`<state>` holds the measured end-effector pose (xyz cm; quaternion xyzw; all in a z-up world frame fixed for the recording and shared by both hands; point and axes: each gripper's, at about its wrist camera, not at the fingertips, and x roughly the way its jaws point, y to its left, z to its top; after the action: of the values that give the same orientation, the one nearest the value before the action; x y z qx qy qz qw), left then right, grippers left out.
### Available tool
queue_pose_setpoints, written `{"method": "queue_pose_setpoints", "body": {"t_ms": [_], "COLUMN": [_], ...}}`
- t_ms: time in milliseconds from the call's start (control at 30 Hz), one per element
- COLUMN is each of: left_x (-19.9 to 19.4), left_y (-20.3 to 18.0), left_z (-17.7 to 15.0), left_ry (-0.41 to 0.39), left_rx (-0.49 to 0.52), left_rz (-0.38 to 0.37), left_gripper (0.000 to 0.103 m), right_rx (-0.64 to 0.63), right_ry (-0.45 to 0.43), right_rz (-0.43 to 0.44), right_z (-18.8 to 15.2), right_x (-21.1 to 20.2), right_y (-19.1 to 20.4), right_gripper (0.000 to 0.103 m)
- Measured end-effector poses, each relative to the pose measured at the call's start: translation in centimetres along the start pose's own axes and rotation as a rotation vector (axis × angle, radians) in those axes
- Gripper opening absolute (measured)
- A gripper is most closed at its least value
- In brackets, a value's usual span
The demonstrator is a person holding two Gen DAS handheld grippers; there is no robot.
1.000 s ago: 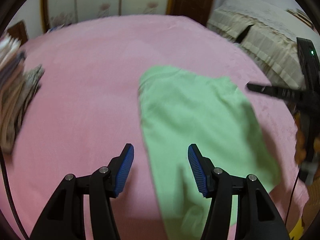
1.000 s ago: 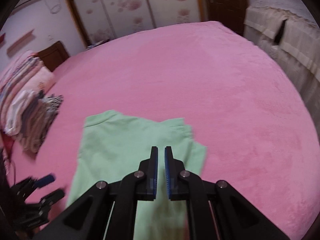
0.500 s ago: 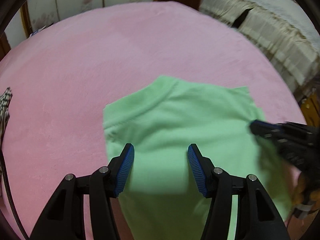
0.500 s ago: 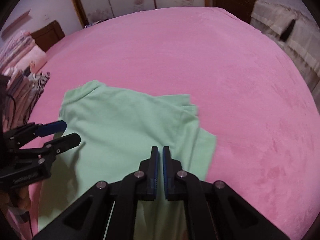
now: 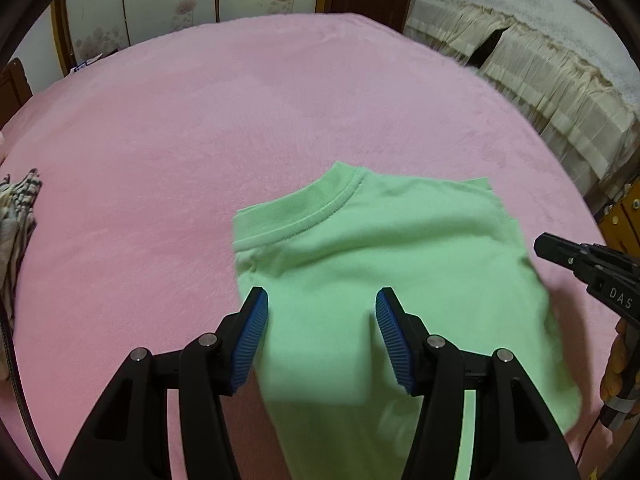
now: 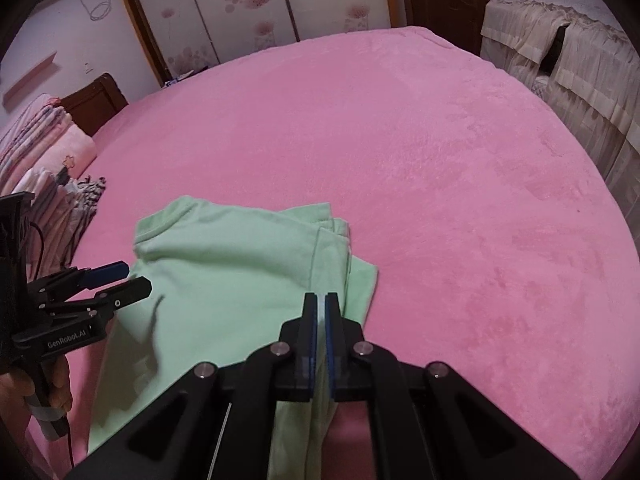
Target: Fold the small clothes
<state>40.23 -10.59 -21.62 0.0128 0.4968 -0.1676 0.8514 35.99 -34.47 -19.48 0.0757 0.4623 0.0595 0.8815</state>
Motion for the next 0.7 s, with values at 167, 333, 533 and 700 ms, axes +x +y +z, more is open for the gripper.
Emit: {"method": "queue_pose_setpoints", "body": {"t_ms": [167, 333, 533, 700], "left_x": [-3.8, -4.9, -4.2, -5.5], "left_y": [-0.7, -1.9, -2.8, -2.3], "left_z": [-3.1, -7.6, -12.1, -13.3], "left_ry": [-0.015, 0.008, 0.054, 0.050], "left_rx": [-0.023, 0.022, 0.087, 0.086], "left_rz": [-0.053, -0.039, 0.017, 0.024], "left_gripper": [0.055, 0.055, 0.055, 0.057], "right_rx": [-0.056, -0.120, -0.084, -0.039], "right_ry": [0.000, 0.031, 0.067, 0.058], "right_rz": [0.023, -0.007, -0.036, -0.030], "right_z": [-3.0, -7.2, -10.4, -11.8], "right_x": [-3.0, -3.6, -3.8, -5.5], "right_y": [2.2, 3.9, 2.3, 1.2], "right_gripper": [0.003, 0.003, 0.003, 0.006]}}
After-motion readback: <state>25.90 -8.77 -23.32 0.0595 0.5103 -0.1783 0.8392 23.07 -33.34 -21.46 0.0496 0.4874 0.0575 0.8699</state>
